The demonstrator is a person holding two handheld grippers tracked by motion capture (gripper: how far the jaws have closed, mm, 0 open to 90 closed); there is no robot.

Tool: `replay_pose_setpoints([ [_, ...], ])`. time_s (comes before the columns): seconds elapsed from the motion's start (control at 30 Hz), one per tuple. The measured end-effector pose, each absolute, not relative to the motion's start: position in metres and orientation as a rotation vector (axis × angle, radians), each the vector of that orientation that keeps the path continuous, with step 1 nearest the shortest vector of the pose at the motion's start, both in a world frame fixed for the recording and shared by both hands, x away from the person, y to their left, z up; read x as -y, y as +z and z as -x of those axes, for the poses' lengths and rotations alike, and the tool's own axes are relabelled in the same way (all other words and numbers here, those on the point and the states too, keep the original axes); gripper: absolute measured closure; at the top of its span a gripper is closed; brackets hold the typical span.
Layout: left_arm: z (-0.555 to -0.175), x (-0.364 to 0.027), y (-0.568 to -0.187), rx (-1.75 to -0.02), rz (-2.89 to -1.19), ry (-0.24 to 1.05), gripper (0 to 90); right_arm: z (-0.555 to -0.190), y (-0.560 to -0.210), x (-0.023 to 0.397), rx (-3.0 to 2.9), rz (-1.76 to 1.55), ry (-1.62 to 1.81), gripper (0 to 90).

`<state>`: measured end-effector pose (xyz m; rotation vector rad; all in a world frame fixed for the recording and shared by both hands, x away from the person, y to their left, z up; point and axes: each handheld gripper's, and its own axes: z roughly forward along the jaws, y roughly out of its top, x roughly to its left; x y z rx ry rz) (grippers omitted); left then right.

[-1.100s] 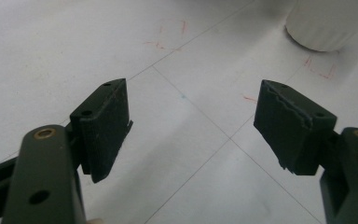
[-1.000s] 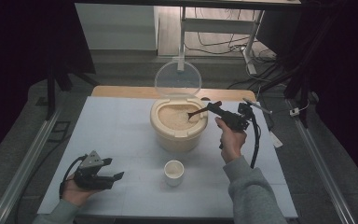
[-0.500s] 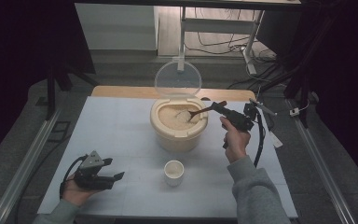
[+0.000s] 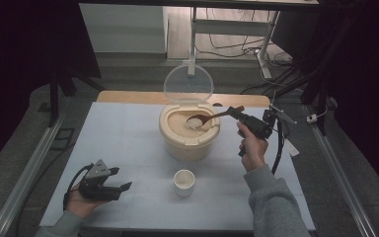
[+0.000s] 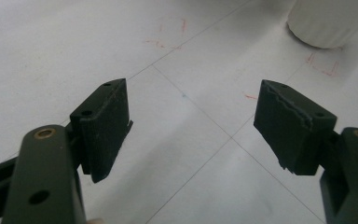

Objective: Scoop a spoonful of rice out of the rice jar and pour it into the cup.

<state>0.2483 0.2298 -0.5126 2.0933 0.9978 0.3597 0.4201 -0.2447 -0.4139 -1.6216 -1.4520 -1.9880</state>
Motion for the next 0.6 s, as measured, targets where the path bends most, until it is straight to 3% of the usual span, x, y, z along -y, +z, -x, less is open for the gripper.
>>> replay_pose_setpoints([
  [0.6, -0.2485, -0.2295, -0.5130, -0.996, -2.100, 0.362, 25.9, -0.4153, -0.4098, 0.2484, 1.429, 1.583, -1.997, 83.7],
])
